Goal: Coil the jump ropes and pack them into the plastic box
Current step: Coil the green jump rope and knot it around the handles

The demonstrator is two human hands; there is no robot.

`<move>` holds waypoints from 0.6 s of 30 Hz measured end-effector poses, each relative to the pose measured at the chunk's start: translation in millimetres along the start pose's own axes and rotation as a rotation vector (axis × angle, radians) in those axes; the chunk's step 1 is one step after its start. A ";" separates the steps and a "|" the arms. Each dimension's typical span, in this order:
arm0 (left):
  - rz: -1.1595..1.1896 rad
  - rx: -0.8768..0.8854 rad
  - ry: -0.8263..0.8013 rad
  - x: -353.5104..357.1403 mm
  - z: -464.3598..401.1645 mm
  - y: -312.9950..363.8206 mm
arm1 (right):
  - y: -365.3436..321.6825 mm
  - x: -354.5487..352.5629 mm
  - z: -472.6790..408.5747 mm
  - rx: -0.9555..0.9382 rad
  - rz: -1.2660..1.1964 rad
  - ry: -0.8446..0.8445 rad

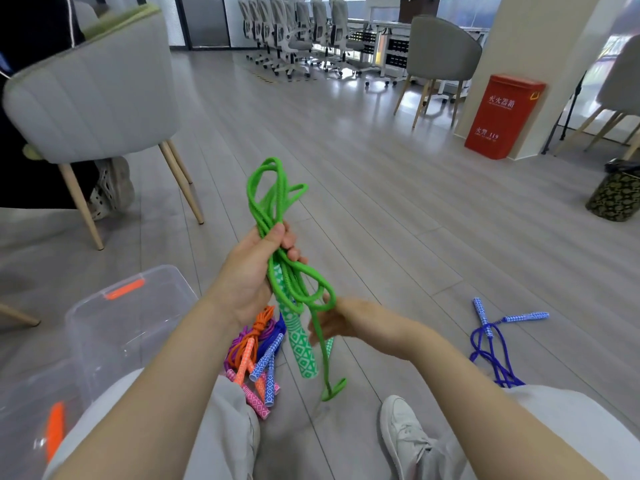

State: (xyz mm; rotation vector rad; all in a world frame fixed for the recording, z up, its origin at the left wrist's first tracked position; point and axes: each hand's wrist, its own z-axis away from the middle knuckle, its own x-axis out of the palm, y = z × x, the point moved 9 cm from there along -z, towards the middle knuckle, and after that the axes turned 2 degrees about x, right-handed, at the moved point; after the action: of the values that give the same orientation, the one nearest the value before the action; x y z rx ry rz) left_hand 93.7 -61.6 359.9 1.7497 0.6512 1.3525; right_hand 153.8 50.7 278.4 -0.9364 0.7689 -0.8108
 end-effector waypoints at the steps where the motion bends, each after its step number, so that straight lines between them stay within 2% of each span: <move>1: 0.001 0.012 0.046 -8.4 -1.7 5.5 | 3.5 1.4 2.1 0.031 0.038 -0.039; 2: 0.007 0.025 0.104 -19.1 -3.7 11.5 | 6.5 -3.3 3.9 0.059 0.096 -0.039; 7: -0.022 0.175 0.450 -82.7 -3.6 44.2 | 9.9 -53.0 11.4 0.135 0.393 0.190; 10: -0.054 0.249 0.571 -100.3 2.5 54.9 | 8.2 -70.0 21.1 0.174 0.586 0.254; 13: -0.172 0.193 0.573 -99.8 2.2 48.8 | -12.7 -84.8 33.7 0.055 0.527 0.405; 15: -0.423 0.124 0.512 -92.1 -0.9 39.4 | -30.2 -89.5 41.8 -0.076 0.435 0.496; 18: -0.715 0.056 0.361 -64.0 -1.1 20.3 | -50.8 -77.3 49.3 -0.208 0.345 0.512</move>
State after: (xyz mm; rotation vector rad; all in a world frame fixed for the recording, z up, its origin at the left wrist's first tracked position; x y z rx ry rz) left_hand 72.4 -122.9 342.9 1.1284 1.3684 1.1314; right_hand 145.4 117.0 359.2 -0.7504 1.4404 -0.6763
